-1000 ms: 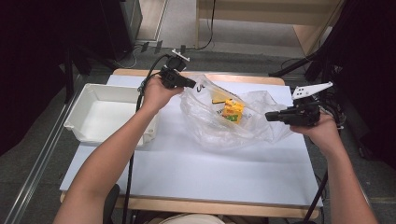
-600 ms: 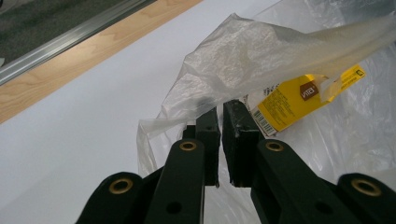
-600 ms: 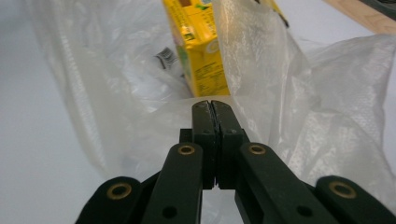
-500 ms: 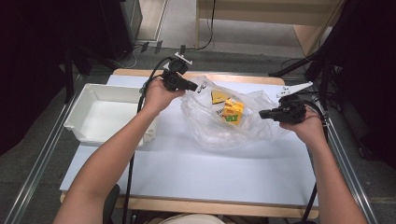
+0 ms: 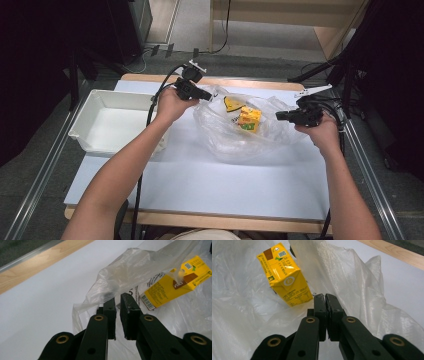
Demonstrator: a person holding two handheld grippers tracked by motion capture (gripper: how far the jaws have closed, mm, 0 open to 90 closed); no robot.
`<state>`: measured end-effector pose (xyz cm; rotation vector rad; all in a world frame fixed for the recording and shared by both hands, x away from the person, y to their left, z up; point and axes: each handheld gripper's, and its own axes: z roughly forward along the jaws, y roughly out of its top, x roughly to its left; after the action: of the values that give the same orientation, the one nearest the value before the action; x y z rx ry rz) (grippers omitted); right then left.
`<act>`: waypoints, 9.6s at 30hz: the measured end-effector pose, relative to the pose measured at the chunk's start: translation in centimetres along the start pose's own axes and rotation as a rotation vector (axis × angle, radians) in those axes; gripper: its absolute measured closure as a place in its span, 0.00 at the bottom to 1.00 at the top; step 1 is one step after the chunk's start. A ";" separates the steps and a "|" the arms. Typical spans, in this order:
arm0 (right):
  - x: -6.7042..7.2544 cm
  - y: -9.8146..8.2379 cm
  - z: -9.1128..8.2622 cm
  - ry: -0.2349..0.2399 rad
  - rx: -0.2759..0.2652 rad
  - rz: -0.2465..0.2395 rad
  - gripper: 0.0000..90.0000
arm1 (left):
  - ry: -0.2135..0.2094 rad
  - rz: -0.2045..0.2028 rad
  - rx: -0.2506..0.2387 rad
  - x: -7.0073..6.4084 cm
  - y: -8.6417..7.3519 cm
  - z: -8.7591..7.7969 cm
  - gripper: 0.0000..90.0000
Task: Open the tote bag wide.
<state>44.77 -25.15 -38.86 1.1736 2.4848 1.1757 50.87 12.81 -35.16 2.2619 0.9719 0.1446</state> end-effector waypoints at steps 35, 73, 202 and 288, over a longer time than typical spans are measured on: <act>-0.3 -2.0 2.6 -0.003 -0.049 0.065 1.00 | 0.020 -0.098 -0.005 1.1 -2.8 4.7 0.91; -2.8 -6.4 5.2 -0.165 0.043 0.168 1.00 | 0.118 -0.150 -0.001 1.2 -5.9 8.3 0.90; 1.9 -2.6 -1.0 -0.121 -0.167 0.113 0.94 | -0.117 -0.124 -0.188 -5.4 -3.4 1.3 0.96; -1.9 2.1 13.8 -0.182 0.053 0.196 1.00 | -0.160 -0.113 -0.037 -11.7 -11.2 8.9 0.95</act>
<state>53.31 -17.54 -47.15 1.4952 2.3224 0.9996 38.70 5.73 -47.19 2.1428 0.9998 -0.0662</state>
